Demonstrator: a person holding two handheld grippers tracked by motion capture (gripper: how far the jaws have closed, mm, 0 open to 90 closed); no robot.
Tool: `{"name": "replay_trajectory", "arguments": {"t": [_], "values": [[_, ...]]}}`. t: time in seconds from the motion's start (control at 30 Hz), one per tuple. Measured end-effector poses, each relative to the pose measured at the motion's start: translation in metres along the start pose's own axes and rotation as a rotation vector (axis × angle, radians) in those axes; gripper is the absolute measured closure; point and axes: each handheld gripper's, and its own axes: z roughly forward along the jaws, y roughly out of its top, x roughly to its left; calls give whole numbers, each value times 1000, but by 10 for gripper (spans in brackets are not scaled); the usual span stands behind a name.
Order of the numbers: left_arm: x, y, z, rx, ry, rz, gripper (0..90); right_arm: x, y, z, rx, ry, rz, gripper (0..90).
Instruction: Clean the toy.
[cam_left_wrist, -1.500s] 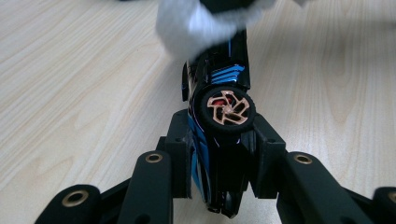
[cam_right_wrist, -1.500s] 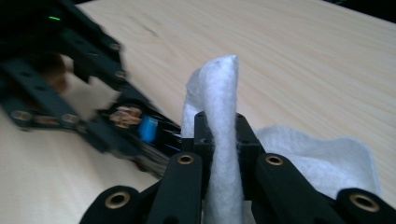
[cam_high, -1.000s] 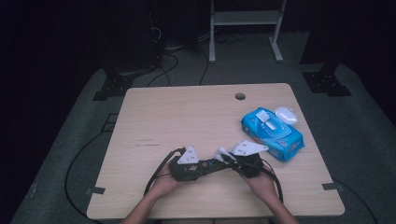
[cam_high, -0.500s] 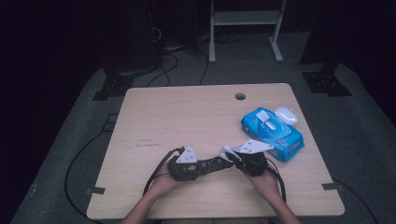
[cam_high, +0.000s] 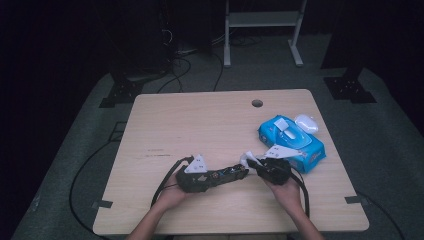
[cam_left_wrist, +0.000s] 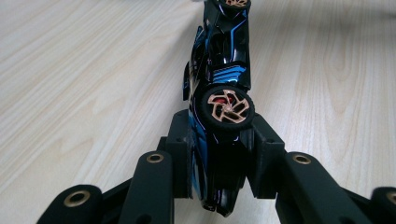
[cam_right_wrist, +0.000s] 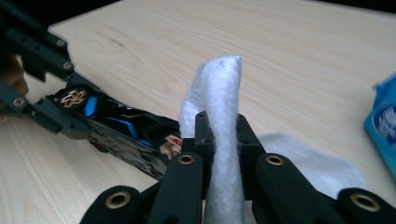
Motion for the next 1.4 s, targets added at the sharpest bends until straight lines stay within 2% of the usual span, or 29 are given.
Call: {"name": "replay_trajectory", "arguments": {"t": [0.1, 0.17, 0.23, 0.3, 0.33, 0.47, 0.5, 0.57, 0.63, 0.7, 0.77, 0.9, 0.97, 1.03, 1.13, 1.23, 1.3, 1.33, 1.4], "values": [[1, 0, 1, 10, 0, 3, 663, 3, -2, 3, 2, 21, -2, 834], [1, 0, 2, 6, -4, -15, 645, 8, -2, 6, 2, 15, -19, 834], [2, 4, 1, -8, -28, -33, 555, 9, -1, 7, 1, 31, -18, 834], [3, 7, 1, -4, -17, -42, 474, 13, -1, 9, 3, 43, -21, 834], [3, 7, 1, -4, -18, -43, 469, 16, -1, 10, 4, 47, -24, 833], [3, 6, 5, 30, -20, -48, 464, 21, -1, 11, 2, 84, -36, 833], [3, 6, 6, 61, -18, -32, 471, 22, -2, 12, 1, 99, -33, 833], [1, 5, 7, 78, -7, -17, 523, 21, -2, 14, 0, 98, -35, 833], [1, 5, 6, 79, -3, -2, 561, 19, -3, 14, 5, 78, -17, 832], [2, 5, 7, 79, -7, -6, 561, 19, -4, 15, 1, 79, -11, 832], [2, 4, 9, 85, -3, -5, 560, 23, -4, 16, -3, 64, -26, 833], [1, 5, 7, 101, 2, 9, 565, 26, -2, 16, -13, 86, -36, 832], [0, 5, 5, 106, 3, 19, 567, 24, -3, 15, -13, 94, -21, 832], [1, 4, 2, 107, 6, 25, 573, 19, -5, 15, -13, 81, -6, 833], [3, 3, -3, 99, 2, 19, 584, 14, -6, 13, -23, 84, 28, 832], [5, 4, -4, 107, 0, 13, 584, 20, -5, 14, -33, 113, 19, 832], [5, 5, -2, 108, -1, -2, 573, 22, -6, 17, -31, 111, 6, 832], [5, 7, -2, 110, -1, 0, 557, 20, -7, 19, -26, 126, 20, 832], [4, 9, 1, 121, 4, 3, 528, 14, -11, 21, -11, 113, 41, 832]]}}
